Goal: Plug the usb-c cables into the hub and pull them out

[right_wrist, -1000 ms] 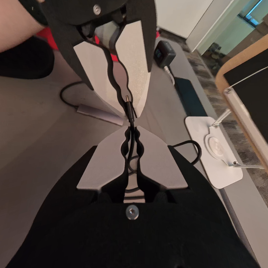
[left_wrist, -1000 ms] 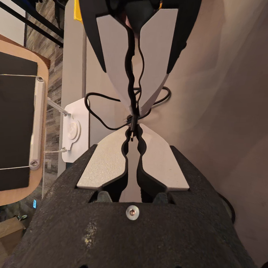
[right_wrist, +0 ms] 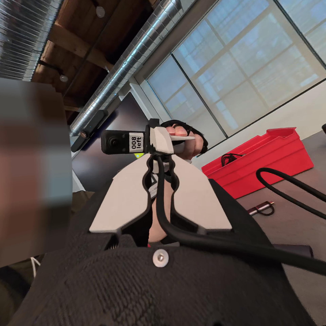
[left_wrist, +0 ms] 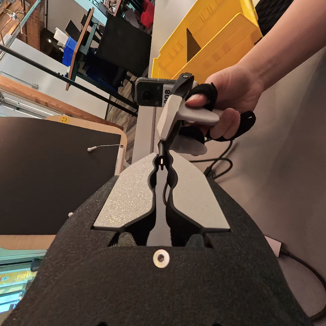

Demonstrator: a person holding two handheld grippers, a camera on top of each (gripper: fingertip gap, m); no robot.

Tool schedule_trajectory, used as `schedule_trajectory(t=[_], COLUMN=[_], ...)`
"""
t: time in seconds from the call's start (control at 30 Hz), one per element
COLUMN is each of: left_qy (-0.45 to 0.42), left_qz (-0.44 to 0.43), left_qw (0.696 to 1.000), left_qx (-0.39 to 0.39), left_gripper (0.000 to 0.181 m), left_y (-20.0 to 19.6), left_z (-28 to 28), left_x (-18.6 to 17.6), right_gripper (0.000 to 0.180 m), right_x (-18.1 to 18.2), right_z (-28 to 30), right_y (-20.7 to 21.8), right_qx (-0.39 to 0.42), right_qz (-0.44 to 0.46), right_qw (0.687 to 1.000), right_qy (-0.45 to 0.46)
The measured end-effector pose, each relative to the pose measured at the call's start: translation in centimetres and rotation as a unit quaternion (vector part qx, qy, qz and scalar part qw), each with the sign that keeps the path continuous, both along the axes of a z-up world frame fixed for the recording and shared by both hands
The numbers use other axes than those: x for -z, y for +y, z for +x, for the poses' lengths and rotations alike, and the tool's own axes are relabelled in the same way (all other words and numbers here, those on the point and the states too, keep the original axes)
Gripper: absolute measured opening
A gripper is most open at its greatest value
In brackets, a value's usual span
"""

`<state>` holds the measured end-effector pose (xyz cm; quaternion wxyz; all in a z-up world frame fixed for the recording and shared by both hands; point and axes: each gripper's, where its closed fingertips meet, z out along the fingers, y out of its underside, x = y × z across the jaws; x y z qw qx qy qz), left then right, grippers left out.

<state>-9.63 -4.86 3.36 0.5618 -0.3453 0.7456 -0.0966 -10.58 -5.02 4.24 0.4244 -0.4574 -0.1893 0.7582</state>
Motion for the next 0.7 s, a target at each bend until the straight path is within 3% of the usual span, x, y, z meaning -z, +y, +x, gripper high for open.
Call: schedule_trajectory(t=[0.2,0.3,0.4,0.57,0.7], left_qy=[0.001,-0.025,-0.04,-0.07,-0.126], left_qz=[-0.005,-0.056,-0.136,-0.336,-0.5], left_qw=[1.0,0.998,0.989,0.939,0.856], left_qx=[-0.008,-0.017,-0.028,-0.02,0.033], left_gripper=[0.006,0.007,0.015,0.019,0.012], left_y=[0.3,0.8,1.5,2.2,1.8], left_z=[0.5,1.2,1.6,0.5,-0.3], left_x=[0.4,0.7,1.3,0.4,-2.6], right_gripper=[0.007,0.006,0.007,0.007,0.007], right_x=[0.3,0.4,0.4,-0.1,-0.7], right_z=[0.7,1.6,3.1,4.6,4.4], right_y=[0.2,0.9,1.9,1.7,0.8], right_qx=[-0.019,0.028,0.127,0.277,0.338], right_qz=[-0.014,0.014,0.084,0.265,0.384], right_qw=[1.0,0.999,0.984,0.901,0.814], right_qy=[-0.005,-0.038,-0.094,-0.205,-0.276])
